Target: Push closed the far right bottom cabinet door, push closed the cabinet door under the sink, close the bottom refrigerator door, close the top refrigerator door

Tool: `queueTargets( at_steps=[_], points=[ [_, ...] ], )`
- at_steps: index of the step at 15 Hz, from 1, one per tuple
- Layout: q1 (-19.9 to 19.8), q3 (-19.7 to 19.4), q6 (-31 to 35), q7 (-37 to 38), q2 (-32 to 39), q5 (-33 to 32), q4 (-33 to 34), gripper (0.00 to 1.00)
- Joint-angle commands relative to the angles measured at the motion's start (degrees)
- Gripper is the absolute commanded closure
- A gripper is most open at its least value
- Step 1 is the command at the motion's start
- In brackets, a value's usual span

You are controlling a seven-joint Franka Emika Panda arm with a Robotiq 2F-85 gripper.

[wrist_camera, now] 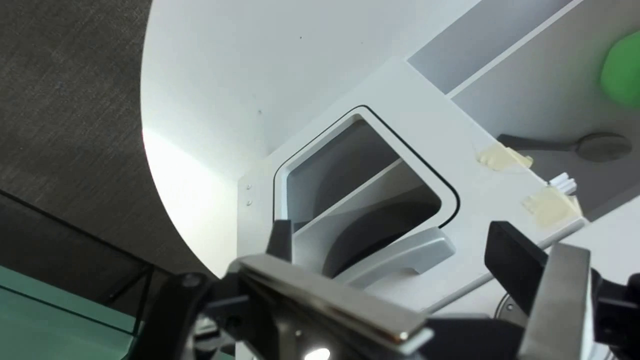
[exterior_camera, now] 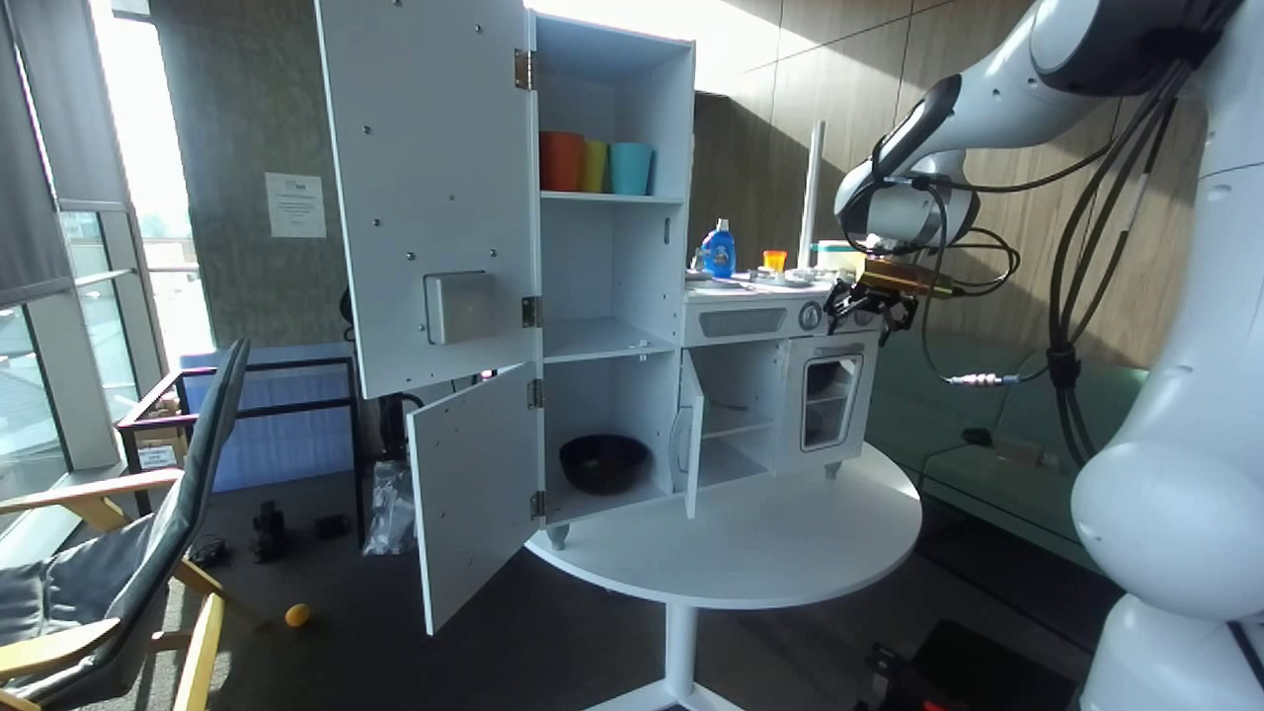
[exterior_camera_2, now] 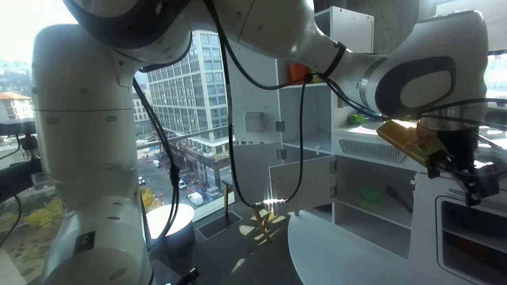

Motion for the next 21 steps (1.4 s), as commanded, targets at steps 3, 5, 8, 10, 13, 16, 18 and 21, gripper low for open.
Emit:
queueTargets(
  at_steps=[3,5,8,10,13,16,18,21],
  points=[
    [3.53,2.92,-2.59,-2.94,-17.00,-7.44,-14.27,0.00],
    [4.59,4.62,-6.99,-3.34,-22.48,-11.89,-18.06,0.00],
    [6.66,8.69,-9.20,-3.57,-31.00,-17.00,-24.79,0.00],
    [9.11,11.63,-11.46,-3.50,-35.78,-17.03,-28.12,0.00],
    [14.52,16.85,-13.56,-1.84,-40.80,-14.23,-31.56,0.00],
    [20.63,20.96,-11.00,-1.09,-41.95,-11.05,-33.21,0.00],
    [24.01,23.71,-8.54,0.12,-40.99,-9.47,-33.10,0.00],
    [27.16,26.11,-5.91,1.66,-38.41,-8.19,-32.54,0.00]
  ],
)
